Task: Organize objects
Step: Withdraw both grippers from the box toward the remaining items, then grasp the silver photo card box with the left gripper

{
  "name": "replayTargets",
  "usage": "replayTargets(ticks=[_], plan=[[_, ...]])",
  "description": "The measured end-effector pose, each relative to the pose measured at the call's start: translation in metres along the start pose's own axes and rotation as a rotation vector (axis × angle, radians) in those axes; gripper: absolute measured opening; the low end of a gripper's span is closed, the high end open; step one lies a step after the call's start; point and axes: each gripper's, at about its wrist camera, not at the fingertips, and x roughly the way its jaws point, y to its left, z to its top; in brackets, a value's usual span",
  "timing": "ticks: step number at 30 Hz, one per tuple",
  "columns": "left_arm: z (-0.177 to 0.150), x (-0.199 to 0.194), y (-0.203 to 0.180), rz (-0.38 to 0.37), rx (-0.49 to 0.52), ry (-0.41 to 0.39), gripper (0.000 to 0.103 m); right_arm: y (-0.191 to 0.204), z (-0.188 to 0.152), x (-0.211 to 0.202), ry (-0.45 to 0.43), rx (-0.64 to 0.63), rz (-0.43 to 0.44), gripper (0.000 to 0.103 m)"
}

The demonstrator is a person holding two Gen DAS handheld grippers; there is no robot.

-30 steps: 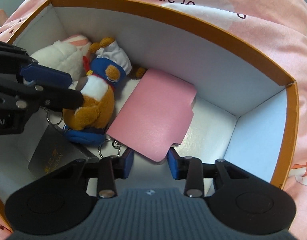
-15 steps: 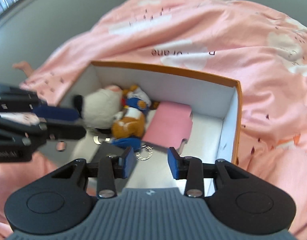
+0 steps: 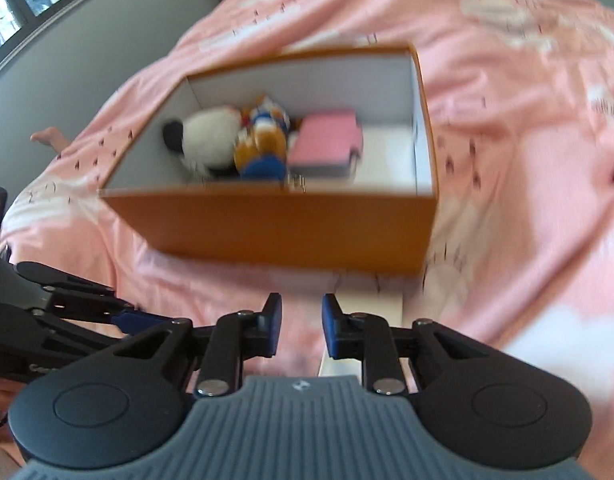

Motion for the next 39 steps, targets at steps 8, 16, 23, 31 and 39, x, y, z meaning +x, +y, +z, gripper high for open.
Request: replayTargets(ticks=[8, 16, 23, 31, 39], plan=[[-0.017, 0.019, 0.002, 0.027, -0.072, 0.054, 0.062, 0.003, -0.044, 0.012, 0.065, -0.006, -0.017, 0.015], [-0.020, 0.035, 0.001, 0.019, -0.099, 0.060, 0.067, 0.017, -0.055, 0.026, 0.074, -0.157, -0.058, 0.008], [-0.021, 0.033, 0.000, 0.011, -0.106, 0.022, 0.054, 0.014, -0.054, 0.032, 0.075, -0.150, -0.041, 0.006], [-0.024, 0.014, 0.007, 0.005, -0.109, -0.033, 0.011, 0.035, -0.058, 0.042, 0.104, -0.203, -0.002, 0.006], [-0.028, 0.011, 0.015, -0.037, -0.138, -0.023, 0.034, 0.034, -0.058, 0.041, 0.124, -0.249, -0.132, 0.005]])
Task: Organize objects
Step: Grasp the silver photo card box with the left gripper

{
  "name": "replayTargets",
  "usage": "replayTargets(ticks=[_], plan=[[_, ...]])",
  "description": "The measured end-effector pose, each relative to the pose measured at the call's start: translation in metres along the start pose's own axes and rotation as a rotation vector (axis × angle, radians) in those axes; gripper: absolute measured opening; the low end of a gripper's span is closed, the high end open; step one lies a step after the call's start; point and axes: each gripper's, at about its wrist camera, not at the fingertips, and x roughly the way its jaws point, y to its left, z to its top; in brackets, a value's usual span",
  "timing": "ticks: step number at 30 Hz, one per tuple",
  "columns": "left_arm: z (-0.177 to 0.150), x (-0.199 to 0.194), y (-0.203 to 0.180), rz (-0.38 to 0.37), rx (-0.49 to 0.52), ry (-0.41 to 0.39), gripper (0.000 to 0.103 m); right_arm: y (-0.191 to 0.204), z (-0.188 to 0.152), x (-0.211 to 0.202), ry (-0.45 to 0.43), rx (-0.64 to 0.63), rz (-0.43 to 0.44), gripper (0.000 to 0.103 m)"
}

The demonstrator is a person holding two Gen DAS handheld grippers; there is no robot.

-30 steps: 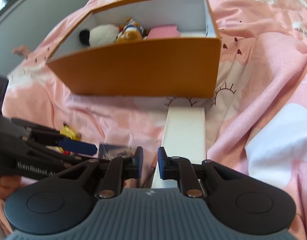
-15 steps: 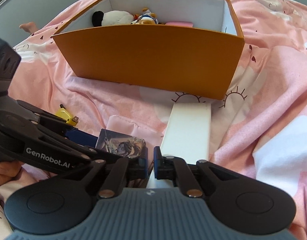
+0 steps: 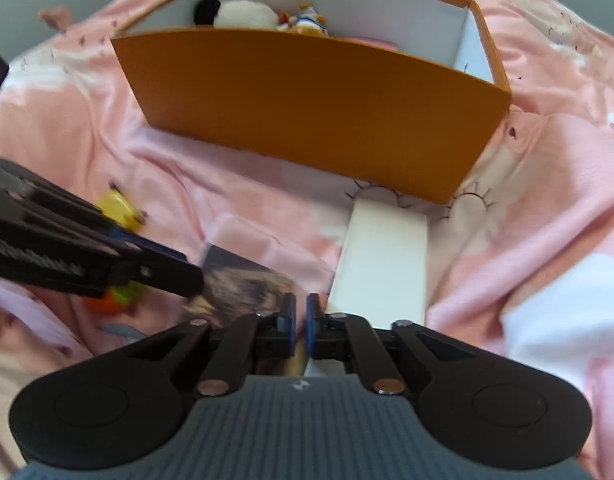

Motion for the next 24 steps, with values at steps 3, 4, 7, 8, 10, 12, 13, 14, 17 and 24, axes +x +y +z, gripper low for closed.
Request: replayTargets(ticks=[3, 4, 7, 8, 10, 12, 13, 14, 17, 24], plan=[[-0.001, 0.003, 0.001, -0.007, 0.003, 0.014, 0.053, 0.001, -0.004, 0.006, 0.037, -0.018, 0.017, 0.005], [-0.001, 0.004, 0.001, -0.008, 0.001, 0.021, 0.055, 0.004, -0.005, 0.007, 0.037, -0.035, 0.013, 0.005], [-0.003, 0.011, 0.005, -0.002, -0.026, 0.050, 0.062, 0.008, -0.005, 0.007, 0.047, -0.039, 0.054, 0.005], [-0.003, 0.013, 0.008, 0.000, -0.043, 0.063, 0.068, 0.008, -0.005, 0.007, 0.048, -0.027, 0.091, 0.005], [-0.004, 0.017, 0.013, -0.004, -0.063, 0.077, 0.070, 0.008, -0.005, 0.007, 0.051, 0.001, 0.157, 0.004], [-0.004, 0.018, 0.013, -0.006, -0.062, 0.085, 0.070, 0.011, -0.006, 0.009, 0.055, -0.005, 0.159, 0.004], [-0.004, 0.018, 0.012, -0.003, -0.058, 0.089, 0.070, 0.012, -0.006, 0.010, 0.061, -0.009, 0.153, 0.004], [-0.004, 0.018, 0.010, -0.001, -0.054, 0.095, 0.071, 0.012, -0.007, 0.011, 0.065, -0.007, 0.152, 0.004], [-0.006, 0.019, 0.010, -0.014, -0.049, 0.117, 0.072, 0.007, -0.008, 0.011, 0.069, 0.015, 0.156, 0.004], [-0.005, 0.015, 0.004, -0.019, -0.025, 0.096, 0.047, 0.004, -0.010, 0.013, 0.080, 0.023, 0.157, 0.005]])
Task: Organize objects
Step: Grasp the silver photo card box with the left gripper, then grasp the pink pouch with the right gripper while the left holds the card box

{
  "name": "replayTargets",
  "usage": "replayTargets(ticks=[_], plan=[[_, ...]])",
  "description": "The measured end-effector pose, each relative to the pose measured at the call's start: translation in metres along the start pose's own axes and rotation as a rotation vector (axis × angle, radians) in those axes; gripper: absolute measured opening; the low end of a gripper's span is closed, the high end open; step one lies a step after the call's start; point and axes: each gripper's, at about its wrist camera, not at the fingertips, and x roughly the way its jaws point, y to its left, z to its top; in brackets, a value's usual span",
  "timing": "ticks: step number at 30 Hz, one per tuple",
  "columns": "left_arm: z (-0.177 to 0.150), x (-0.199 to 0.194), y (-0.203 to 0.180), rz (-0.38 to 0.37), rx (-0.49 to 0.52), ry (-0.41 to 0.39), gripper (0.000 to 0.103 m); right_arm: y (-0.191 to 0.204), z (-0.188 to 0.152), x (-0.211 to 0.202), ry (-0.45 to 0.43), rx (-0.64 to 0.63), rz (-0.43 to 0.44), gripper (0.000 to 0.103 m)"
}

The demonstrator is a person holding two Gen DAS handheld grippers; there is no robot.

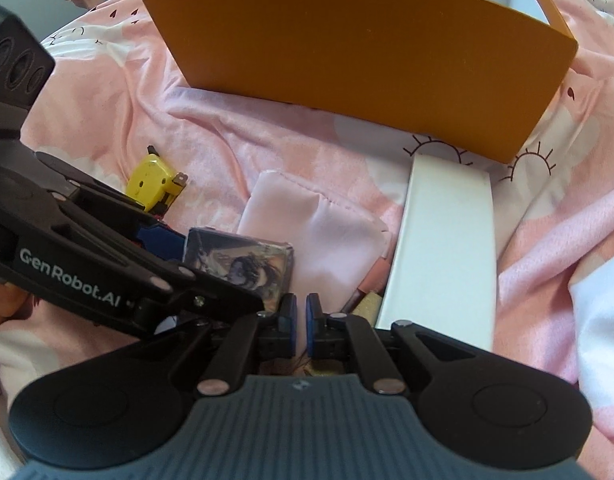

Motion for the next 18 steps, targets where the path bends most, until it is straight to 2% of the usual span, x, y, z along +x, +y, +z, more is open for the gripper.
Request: replayTargets(ticks=[6, 8, 9, 11, 12, 18], plan=[[0.001, -0.018, -0.010, -0.014, 0.032, -0.083, 0.033, -0.005, -0.001, -0.002, -0.010, 0.021, -0.008, 0.004], [0.002, -0.028, -0.014, -0.017, 0.049, -0.112, 0.029, -0.004, 0.000, -0.005, -0.014, 0.016, -0.013, 0.008], [0.002, -0.032, -0.015, -0.009, 0.061, -0.123, 0.028, -0.004, 0.000, -0.006, -0.016, 0.011, -0.014, 0.011], [0.002, -0.040, -0.017, 0.009, 0.076, -0.141, 0.026, -0.001, 0.000, -0.008, -0.020, -0.003, -0.014, 0.025], [0.000, -0.044, -0.017, 0.016, 0.079, -0.147, 0.026, 0.001, 0.000, -0.009, -0.018, -0.014, -0.012, 0.028], [-0.003, -0.062, -0.002, 0.035, 0.034, -0.185, 0.026, 0.019, -0.002, -0.005, 0.005, -0.105, -0.015, 0.056]])
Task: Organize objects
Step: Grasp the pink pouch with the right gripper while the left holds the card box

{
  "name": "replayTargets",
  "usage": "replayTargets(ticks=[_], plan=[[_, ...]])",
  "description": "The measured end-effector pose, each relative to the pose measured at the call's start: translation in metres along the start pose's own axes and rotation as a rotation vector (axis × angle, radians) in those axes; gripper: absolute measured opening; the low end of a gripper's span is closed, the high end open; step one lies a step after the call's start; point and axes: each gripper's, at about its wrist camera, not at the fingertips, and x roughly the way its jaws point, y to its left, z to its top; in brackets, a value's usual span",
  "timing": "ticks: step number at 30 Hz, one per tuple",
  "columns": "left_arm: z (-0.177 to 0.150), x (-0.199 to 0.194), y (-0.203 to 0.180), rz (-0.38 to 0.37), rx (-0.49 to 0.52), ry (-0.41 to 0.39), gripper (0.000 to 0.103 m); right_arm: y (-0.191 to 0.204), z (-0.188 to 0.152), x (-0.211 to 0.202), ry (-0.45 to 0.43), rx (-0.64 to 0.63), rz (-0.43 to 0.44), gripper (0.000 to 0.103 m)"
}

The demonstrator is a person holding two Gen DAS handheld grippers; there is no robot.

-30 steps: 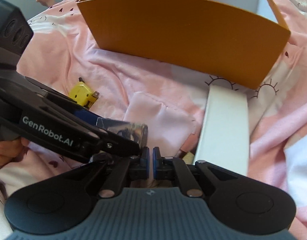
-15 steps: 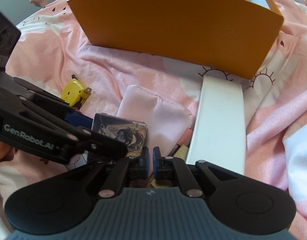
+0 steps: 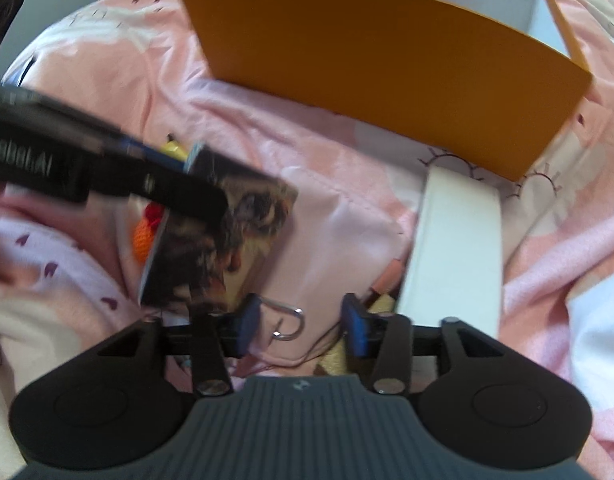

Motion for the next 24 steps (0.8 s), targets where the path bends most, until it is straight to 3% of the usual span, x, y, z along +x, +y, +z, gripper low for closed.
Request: replayTargets(ticks=[5, 13, 18, 22, 24], plan=[[0.001, -0.003, 0.010, 0.052, -0.014, -0.025, 0.025, 0.016, 0.001, 0.010, 0.028, -0.087, -0.036, 0.068], [-0.002, 0.000, 0.016, 0.031, -0.025, -0.017, 0.025, 0.032, -0.001, 0.032, 0.059, -0.189, -0.110, 0.080], [-0.003, -0.002, 0.019, 0.026, -0.039, -0.028, 0.025, 0.033, -0.002, 0.029, 0.056, -0.192, -0.131, 0.065], [-0.001, 0.000, 0.019, 0.026, -0.036, -0.028, 0.025, 0.032, 0.000, 0.014, 0.060, -0.184, -0.096, 0.042], [0.000, 0.001, 0.018, 0.029, -0.028, -0.029, 0.025, 0.033, 0.003, 0.001, 0.046, -0.196, -0.096, 0.042]])
